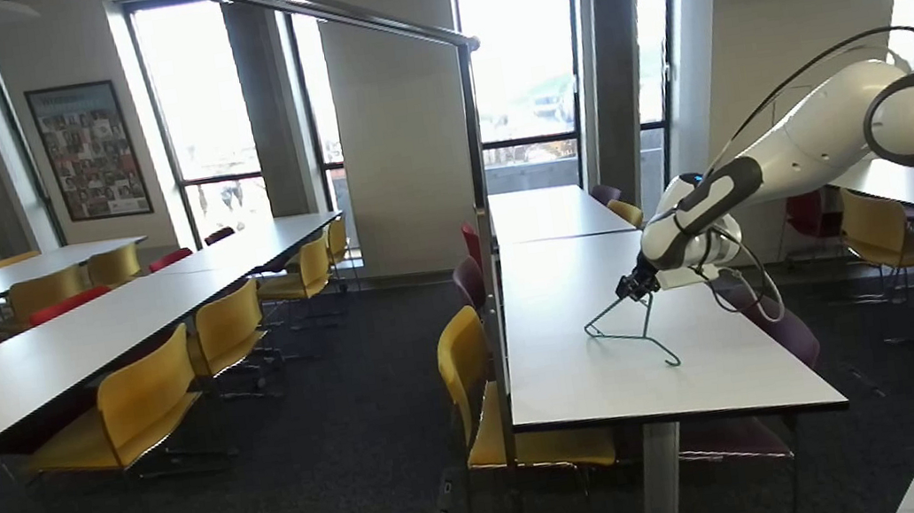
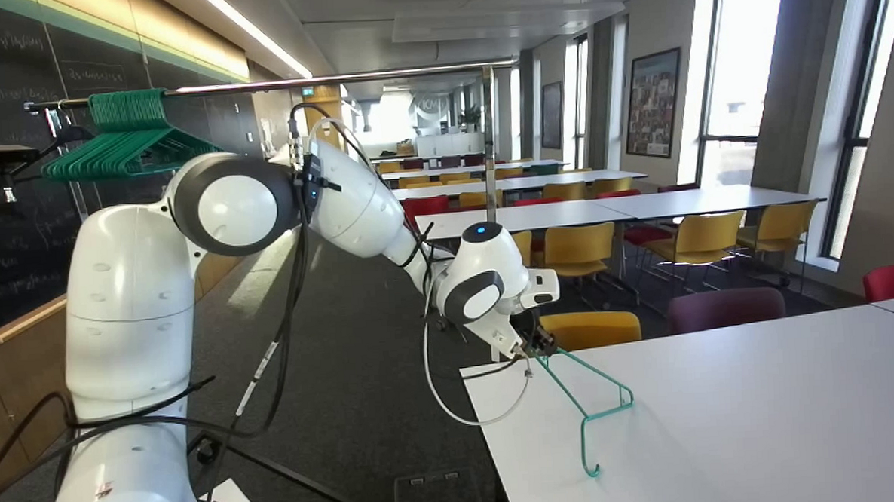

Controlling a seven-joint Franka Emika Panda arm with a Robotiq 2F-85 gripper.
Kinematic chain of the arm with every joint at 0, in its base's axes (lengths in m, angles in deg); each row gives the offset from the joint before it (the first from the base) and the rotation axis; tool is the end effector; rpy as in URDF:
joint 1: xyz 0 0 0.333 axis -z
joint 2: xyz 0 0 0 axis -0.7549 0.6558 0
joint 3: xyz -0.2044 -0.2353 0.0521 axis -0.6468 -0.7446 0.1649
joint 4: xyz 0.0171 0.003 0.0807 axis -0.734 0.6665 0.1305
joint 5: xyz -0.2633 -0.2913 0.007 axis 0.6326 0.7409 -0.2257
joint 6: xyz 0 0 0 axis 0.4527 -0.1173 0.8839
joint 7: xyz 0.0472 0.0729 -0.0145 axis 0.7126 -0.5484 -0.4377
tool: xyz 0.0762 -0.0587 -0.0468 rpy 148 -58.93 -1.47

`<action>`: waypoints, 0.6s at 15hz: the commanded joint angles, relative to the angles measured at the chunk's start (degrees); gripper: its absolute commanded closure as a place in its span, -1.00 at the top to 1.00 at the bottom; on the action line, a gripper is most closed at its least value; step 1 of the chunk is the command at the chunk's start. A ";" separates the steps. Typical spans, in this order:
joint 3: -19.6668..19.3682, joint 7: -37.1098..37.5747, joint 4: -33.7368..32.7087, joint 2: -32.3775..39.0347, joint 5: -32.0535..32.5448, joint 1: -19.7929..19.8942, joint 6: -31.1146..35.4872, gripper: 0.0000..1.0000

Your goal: Put the green hanger on the table

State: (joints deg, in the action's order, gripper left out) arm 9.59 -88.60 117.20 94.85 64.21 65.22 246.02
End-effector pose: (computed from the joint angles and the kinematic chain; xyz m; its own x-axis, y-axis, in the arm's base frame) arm 0.5950 -0.1603 0.3538 0.8331 -0.2622 0.4870 -0.2644 -0.9622 -0.0658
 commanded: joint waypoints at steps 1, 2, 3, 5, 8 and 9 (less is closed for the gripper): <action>1.60 -3.83 1.96 -2.14 -2.66 1.93 1.01 -1.00; -1.25 -1.56 -0.03 -0.04 -1.78 -1.29 -0.10 -1.00; -1.24 -1.73 -0.03 -0.04 -1.91 -1.22 -0.09 -1.00; -1.25 -1.75 -0.03 -0.04 -1.94 -1.13 -0.09 -1.00; -1.25 -1.76 -0.03 -0.04 -1.94 -1.12 -0.09 -1.00; -1.25 -1.76 -0.03 -0.04 -1.94 -1.11 -0.09 -1.00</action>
State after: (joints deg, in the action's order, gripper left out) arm 10.02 -89.87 117.20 94.85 63.13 65.86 246.03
